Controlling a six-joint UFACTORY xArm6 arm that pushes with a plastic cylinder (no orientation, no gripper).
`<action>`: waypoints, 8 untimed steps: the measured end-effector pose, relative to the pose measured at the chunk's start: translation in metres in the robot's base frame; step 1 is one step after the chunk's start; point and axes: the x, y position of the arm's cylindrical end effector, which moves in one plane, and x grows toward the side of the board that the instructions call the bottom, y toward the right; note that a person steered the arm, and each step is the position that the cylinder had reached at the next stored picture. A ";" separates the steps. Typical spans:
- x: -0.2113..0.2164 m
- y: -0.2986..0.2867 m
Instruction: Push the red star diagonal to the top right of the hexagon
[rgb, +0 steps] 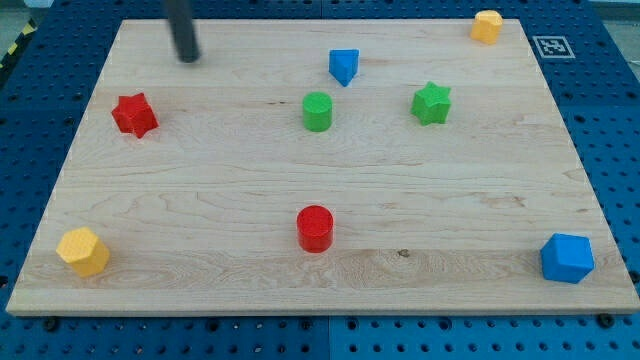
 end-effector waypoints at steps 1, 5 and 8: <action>0.044 -0.063; 0.138 -0.003; 0.137 -0.084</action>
